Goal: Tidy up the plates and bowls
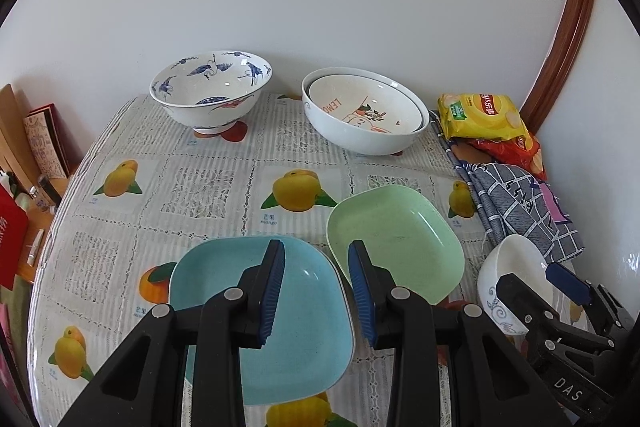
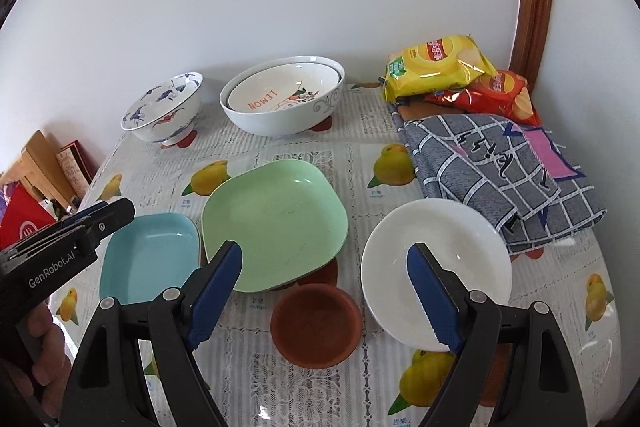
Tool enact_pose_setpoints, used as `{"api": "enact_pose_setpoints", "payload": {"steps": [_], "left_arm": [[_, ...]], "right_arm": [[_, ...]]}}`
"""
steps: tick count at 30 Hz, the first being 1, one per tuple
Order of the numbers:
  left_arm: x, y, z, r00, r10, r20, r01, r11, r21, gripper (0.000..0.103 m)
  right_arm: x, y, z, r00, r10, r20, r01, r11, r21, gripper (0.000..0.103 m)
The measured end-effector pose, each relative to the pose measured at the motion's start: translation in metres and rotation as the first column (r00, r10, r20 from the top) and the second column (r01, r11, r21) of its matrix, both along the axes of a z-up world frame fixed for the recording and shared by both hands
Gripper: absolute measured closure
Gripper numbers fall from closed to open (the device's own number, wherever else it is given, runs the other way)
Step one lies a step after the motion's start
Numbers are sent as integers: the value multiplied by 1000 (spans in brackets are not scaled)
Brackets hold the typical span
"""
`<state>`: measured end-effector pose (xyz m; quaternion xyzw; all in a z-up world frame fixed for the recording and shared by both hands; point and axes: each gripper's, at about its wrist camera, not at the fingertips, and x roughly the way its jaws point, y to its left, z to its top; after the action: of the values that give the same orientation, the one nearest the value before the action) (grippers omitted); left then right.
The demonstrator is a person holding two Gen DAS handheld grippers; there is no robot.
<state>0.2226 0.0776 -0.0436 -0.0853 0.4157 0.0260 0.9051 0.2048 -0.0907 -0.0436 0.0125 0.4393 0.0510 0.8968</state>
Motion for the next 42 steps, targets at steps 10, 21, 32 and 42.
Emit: {"api": "enact_pose_setpoints", "payload": {"steps": [10,21,32,42], "left_arm": [[24,16,-21,999,18,-51,-21,998,-53,71],[59,-1,-41,995,-42,-85,38,998,-44,71],[98,-16,-62,987,-80,-140,79,997,-10,71],[115,-14,-81,979,-84,-187,80,996,-28,71]], "right_arm": [[23,4,-2,999,33,13,-33,999,-6,19],[53,8,-25,998,55,-35,-58,994,-88,41],[84,13,-52,995,52,-89,-63,990,-129,55],[102,19,-70,988,67,-140,-87,986,-139,59]]}}
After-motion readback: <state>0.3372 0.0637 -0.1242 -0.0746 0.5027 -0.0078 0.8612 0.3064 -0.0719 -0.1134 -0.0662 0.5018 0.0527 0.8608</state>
